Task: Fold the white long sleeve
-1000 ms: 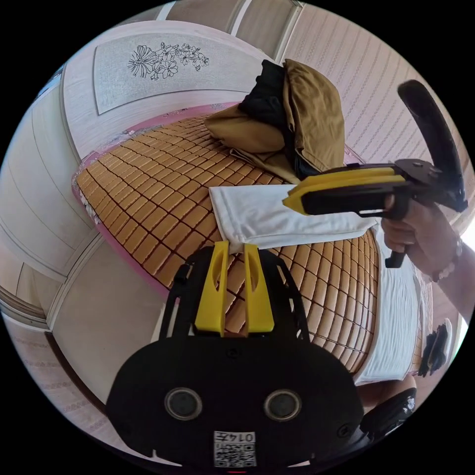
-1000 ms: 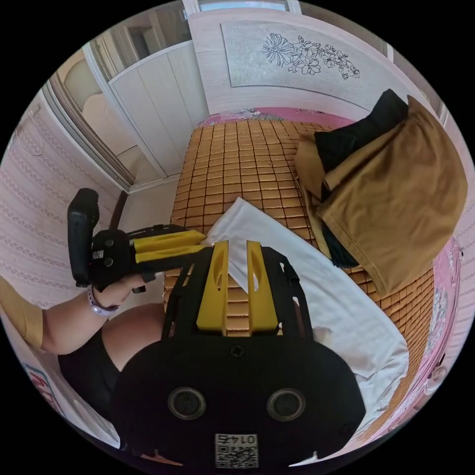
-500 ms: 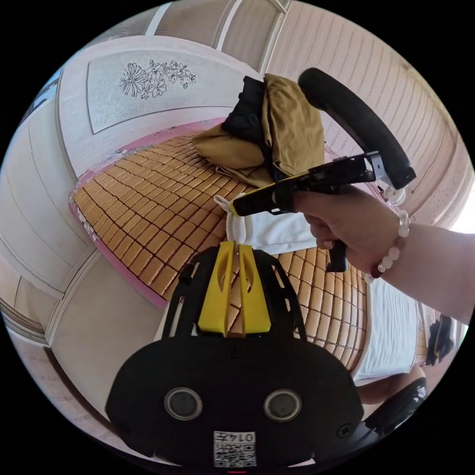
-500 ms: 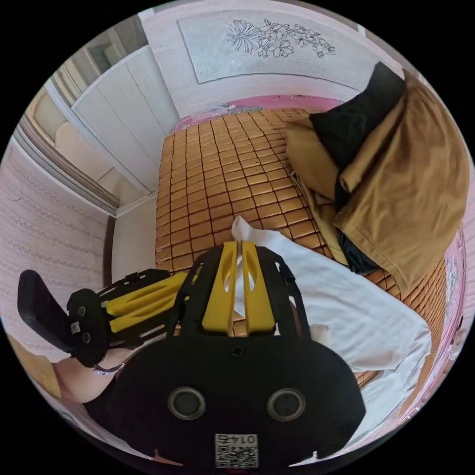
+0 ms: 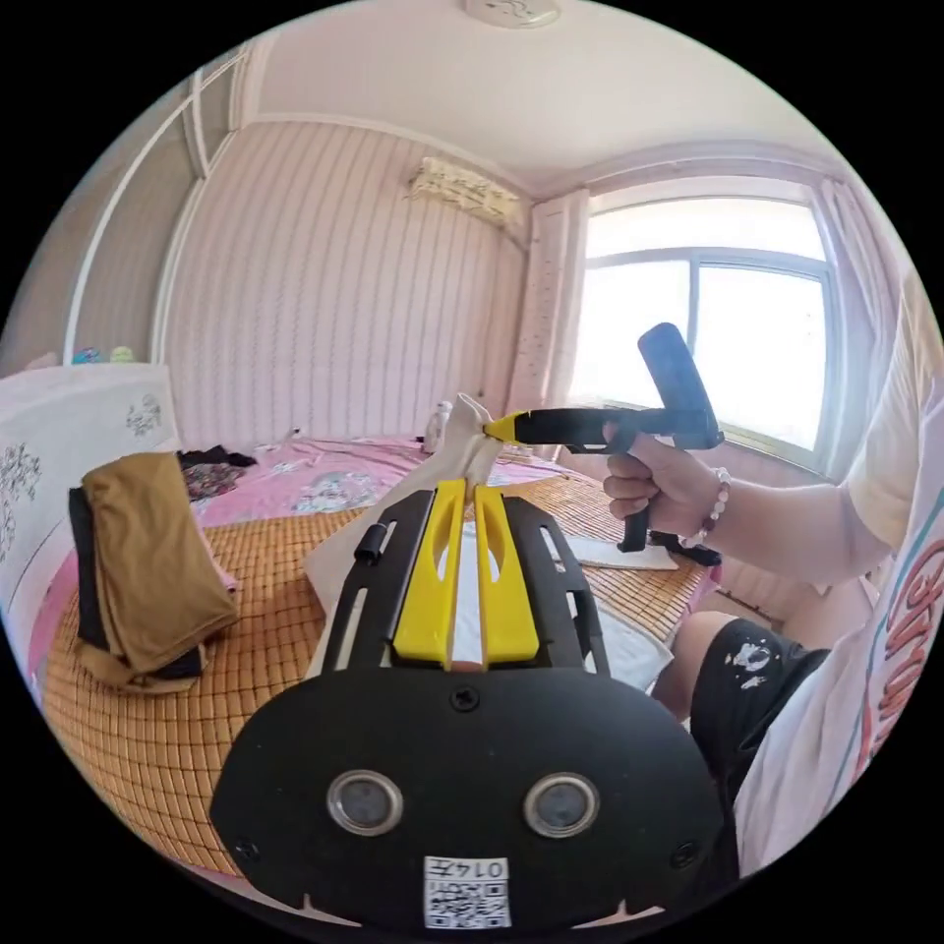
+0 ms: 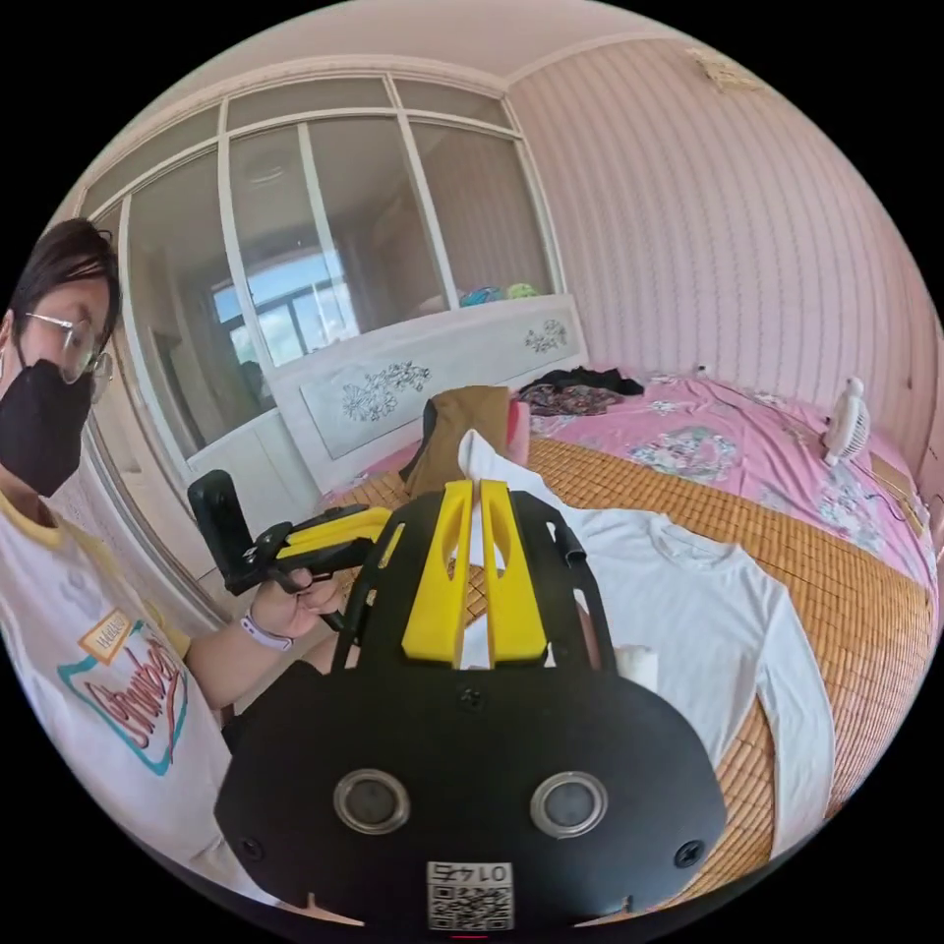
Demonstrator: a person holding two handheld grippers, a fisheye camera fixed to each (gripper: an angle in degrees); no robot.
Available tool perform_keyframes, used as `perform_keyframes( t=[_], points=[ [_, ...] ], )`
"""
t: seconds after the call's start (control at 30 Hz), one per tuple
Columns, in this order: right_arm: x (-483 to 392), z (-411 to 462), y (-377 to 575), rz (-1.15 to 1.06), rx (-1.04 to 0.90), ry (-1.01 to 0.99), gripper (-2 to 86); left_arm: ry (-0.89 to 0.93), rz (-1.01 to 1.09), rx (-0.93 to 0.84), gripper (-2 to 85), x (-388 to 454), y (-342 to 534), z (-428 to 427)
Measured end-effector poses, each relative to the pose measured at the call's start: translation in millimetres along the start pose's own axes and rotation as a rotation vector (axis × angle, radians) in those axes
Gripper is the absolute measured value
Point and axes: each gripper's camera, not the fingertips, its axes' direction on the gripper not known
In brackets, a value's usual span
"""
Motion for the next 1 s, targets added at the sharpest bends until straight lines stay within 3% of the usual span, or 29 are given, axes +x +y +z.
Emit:
perform_keyframes(
  t=[0.1, 0.3, 0.47, 0.7, 1.0],
  points=[
    [37.8, -58.7, 61.7, 0.192, -0.049, 0.188, 2.2, 0.181, 0.020, -0.094, 1.7, 36.5, 1.6, 52.7],
    [117.0, -66.3, 195.0, 0.496, -0.405, 0.367, 8.3, 0.241, -0.123, -0.450, 3.6, 30.8, 68.8, 129.8],
    [117.4, -29.9, 208.0, 0.354, -0.510, 0.334, 8.9, 0.046, -0.194, -0.613, 3.9, -24.8, 93.2, 158.0],
    [136.2, 25.1, 214.3, 0.224, -0.675, 0.353, 8.6, -0.196, -0.186, -0.682, 5.9, -109.3, 68.0, 234.9],
    [145.0, 6.8, 205.3, 0.192, -0.692, 0.344, 0.3, -0.268, -0.192, -0.859, 5.3, -158.7, 62.7, 351.5]
  ],
)
